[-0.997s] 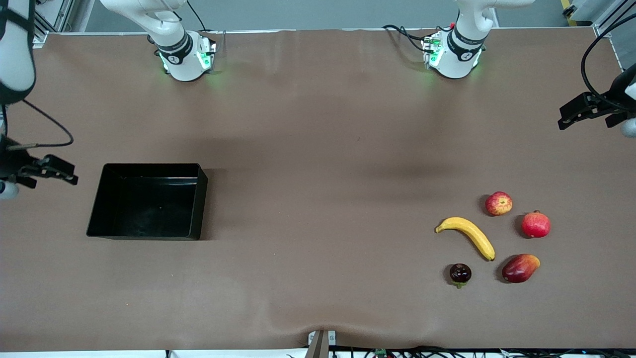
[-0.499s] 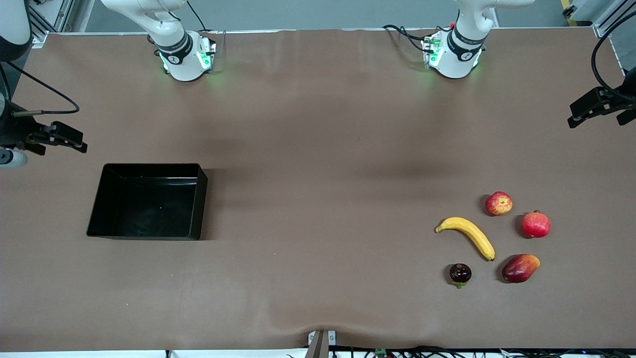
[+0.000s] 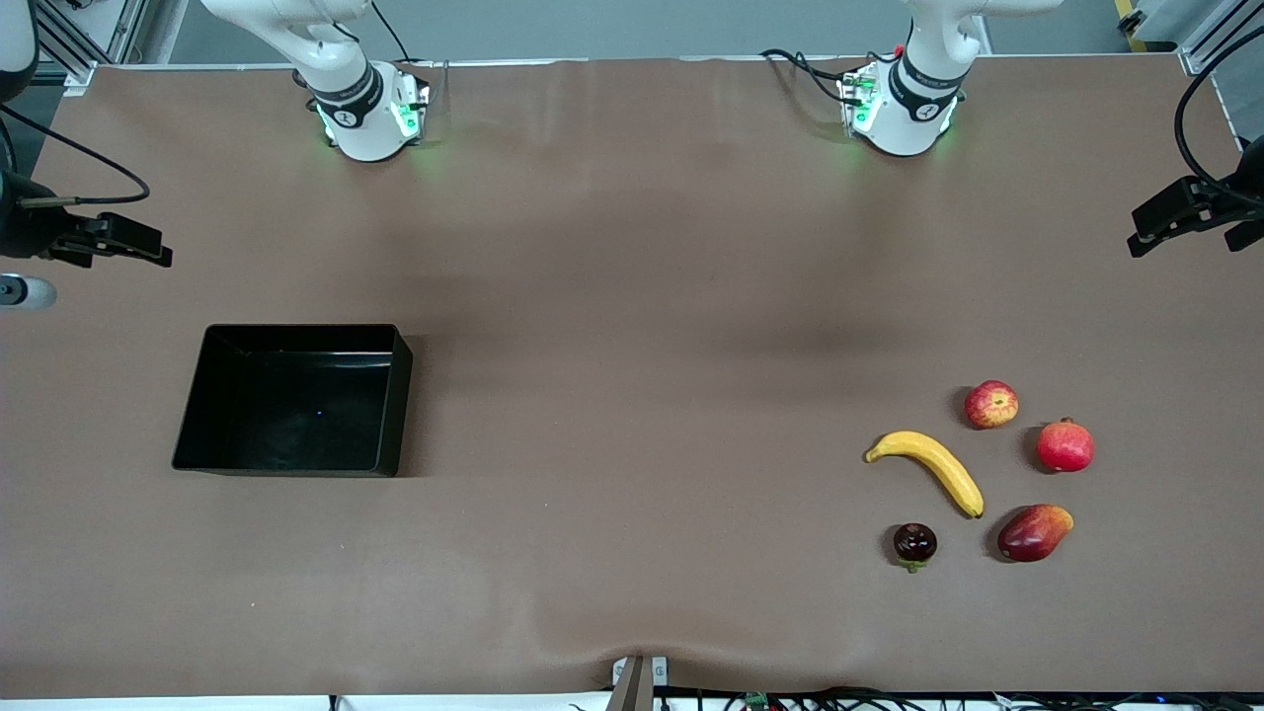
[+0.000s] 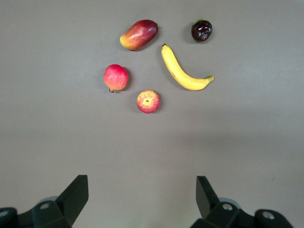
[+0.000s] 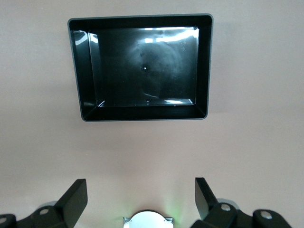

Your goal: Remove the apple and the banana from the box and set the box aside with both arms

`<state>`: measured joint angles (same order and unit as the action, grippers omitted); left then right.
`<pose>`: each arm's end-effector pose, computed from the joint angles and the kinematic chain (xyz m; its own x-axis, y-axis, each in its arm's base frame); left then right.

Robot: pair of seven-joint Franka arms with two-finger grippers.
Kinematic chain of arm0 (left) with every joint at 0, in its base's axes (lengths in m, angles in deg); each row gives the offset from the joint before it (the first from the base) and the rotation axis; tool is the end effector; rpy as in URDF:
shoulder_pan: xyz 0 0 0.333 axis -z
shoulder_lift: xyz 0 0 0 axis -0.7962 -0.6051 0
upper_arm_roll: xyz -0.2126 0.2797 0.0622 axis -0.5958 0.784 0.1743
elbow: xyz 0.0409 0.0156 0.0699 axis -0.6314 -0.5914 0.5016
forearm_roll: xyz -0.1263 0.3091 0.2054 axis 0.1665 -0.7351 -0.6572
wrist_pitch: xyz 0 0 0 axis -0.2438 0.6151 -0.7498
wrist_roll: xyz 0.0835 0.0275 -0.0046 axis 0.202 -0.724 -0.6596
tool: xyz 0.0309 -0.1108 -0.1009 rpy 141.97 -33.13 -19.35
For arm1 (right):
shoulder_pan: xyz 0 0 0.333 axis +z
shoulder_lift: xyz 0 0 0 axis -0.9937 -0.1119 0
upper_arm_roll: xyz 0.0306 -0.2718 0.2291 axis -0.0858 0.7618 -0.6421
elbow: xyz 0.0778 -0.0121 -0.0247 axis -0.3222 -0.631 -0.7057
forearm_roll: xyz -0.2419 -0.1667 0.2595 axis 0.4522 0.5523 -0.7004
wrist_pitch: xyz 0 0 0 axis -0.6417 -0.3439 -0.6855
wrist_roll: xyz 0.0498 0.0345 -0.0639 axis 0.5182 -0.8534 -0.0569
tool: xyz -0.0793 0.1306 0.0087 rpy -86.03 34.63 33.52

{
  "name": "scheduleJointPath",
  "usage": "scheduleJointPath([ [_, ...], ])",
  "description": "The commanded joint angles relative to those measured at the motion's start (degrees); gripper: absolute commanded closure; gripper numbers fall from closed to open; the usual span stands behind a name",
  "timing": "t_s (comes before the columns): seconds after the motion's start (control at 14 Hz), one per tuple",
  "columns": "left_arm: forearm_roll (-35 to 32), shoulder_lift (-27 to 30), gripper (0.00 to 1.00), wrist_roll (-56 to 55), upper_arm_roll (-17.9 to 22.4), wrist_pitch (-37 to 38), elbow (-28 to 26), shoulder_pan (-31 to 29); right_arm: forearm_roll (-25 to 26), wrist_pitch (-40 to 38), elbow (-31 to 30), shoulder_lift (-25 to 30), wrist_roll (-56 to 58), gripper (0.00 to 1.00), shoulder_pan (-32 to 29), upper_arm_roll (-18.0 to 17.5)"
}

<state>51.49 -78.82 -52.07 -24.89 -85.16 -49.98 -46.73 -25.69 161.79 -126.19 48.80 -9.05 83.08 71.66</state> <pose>0.5429 0.0049 0.6443 0.9997 0.0219 0.0124 0.0224 -0.9988 -0.0438 0.5346 -0.0454 0.5790 0.9826 -0.0365 -0.1821 -0.0413 -0.9989 -0.0225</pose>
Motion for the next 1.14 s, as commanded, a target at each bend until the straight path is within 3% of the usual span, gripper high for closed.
scheduleJointPath([
  [0.0, 0.1, -0.27, 0.0, 0.47, 0.25, 0.99, 0.87, -0.05, 0.95, -0.01, -0.79, 1.35, -1.66, 0.0, -1.17, -0.97],
  [0.71, 1.07, -0.35, 0.0, 0.47, -0.46, 1.08, 0.78, 0.47, -2.04, 0.17, -0.88, 1.08, -1.74, 0.0, -1.26, -0.18],
  [1.07, 2.74, -0.27, 0.0, -4.27, -2.91, 1.08, 0.52, 0.38, -1.95, 0.07, 0.26, 1.17, -1.66, 0.0, -0.91, -0.36],
])
